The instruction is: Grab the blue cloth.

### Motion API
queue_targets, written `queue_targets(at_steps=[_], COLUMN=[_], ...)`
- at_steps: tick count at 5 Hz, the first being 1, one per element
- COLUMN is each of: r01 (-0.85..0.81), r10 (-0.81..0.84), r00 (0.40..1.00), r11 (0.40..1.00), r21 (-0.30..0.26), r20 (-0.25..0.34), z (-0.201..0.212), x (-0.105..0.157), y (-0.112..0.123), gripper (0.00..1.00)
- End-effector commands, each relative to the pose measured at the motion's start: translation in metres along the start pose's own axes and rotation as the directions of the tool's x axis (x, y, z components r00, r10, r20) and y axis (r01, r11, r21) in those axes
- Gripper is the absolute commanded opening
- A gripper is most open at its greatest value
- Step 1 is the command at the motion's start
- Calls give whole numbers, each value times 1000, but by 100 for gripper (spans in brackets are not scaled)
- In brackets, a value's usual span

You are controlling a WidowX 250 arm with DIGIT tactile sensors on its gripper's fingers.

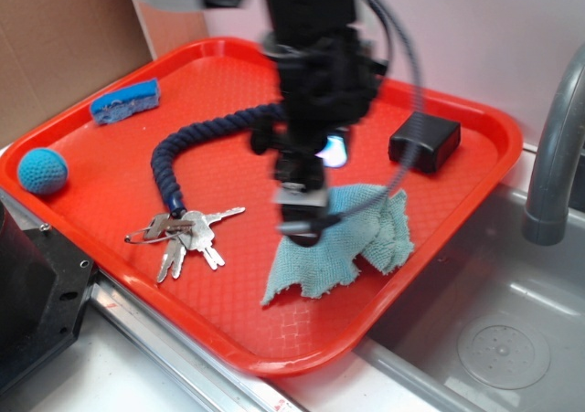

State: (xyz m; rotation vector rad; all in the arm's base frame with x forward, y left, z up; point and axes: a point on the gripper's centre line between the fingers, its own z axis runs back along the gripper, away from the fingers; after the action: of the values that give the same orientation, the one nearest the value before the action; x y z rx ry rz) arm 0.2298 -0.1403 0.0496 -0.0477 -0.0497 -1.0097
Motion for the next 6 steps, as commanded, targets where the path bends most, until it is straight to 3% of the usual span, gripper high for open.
queue_targets(at_steps=[1, 2, 3, 5, 6], r01=[127, 143, 139, 98, -83], r10=[-128, -143, -139, -97, 82], r00=[992, 990, 990, 995, 997], r11=[990, 988, 990, 994, 991], r21=[-63, -51, -35, 42, 103], r20=[-11, 0, -8, -27, 11], z=[-20, -20, -21, -6, 45], x=[11, 9, 9, 4, -20], y=[-15, -13, -13, -5, -4], gripper=[100, 71, 0, 0, 0])
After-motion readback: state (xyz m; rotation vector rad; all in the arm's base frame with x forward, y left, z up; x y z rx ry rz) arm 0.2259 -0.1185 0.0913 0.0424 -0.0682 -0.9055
